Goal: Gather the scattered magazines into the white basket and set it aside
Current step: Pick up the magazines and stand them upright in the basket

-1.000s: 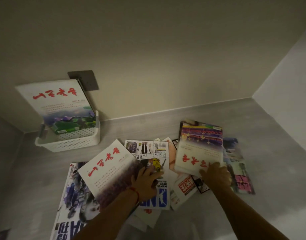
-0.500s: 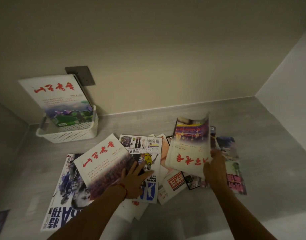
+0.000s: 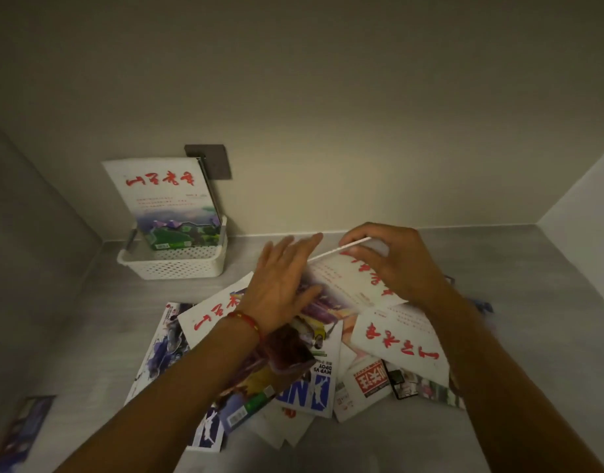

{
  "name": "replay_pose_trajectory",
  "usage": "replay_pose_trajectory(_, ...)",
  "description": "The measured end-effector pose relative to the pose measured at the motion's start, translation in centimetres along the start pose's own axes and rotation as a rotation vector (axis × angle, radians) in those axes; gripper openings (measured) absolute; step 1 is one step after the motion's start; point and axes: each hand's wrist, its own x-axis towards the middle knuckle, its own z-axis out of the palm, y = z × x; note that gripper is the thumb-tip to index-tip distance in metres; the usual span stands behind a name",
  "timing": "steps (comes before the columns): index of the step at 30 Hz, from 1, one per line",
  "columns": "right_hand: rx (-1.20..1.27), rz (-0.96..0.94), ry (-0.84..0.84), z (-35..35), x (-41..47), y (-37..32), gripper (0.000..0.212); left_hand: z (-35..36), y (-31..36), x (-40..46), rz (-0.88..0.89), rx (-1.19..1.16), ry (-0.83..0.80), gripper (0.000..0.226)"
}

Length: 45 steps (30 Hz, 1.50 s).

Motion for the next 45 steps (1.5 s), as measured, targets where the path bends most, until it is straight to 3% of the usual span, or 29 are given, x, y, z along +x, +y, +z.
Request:
replay_pose_trajectory(3,0.034,-0.045,-0.016,2.8,2.4,-1.5,0.014,-2.1,-2.5,-1.1,-0.104,-0.240,-0.012,0.051)
replay_pose_trajectory(6,-0.060,-0.019,0.153,5.1,3.6,-1.3,0.034,-4.1,-5.1,-2.9,-0.274,-0.389,0.120,0.026)
replay_pose_trajectory(9,0.042,0.306,0.342,8.1,4.0,-0.9,0.055,-6.7,-7.4,-4.4,-0.527,-0.782,0.192,0.021)
replay_pose_trajectory(11,0.287,0.506,0.233,10.5,4.5,-1.5,0.062,-8.7,-9.3,-5.2,-0.588,-0.926,0.207,0.024)
replay_pose_trajectory(14,0.377,0.428,-0.095,14.2,5.6,-3.1,0.049,-11.4,-12.3,-6.3,-0.607,-1.010,0.176,0.031)
replay_pose_trajectory(17,0.048,0.289,-0.125,16.7,8.5,-5.2,0.035,-13.3,-16.4,-6.9,-0.633,-0.999,0.148,0.035)
replay_pose_trajectory(20,-0.144,0.175,-0.158,18.2,12.7,-7.6,0.036,-15.1,-20.4,-6.4,-0.658,-0.940,0.240,0.033)
replay_pose_trajectory(22,-0.217,0.132,-0.091,19.3,15.6,-9.0,0.037,-16.3,-22.6,-5.5,-0.635,-0.841,0.329,0.032)
replay_pose_trajectory(25,-0.167,0.156,0.042,21.2,19.2,-10.5,0.034,-18.2,-25.7,-4.1,-0.647,-0.559,0.489,0.020)
replay_pose_trajectory(28,-0.090,0.215,0.041,23.6,21.6,-10.8,0.033,-19.1,-28.8,-2.9,-0.717,-0.411,0.494,0.025)
replay_pose_trajectory(37,-0.047,0.457,0.016,29.0,24.8,-6.6,0.035,-15.4,-35.4,-1.2,-0.825,-0.552,0.400,0.029)
replay_pose_trajectory(45,-0.019,0.542,0.018,31.7,25.8,-5.2,0.034,-13.0,-38.4,0.1,-0.942,-0.564,0.410,0.032)
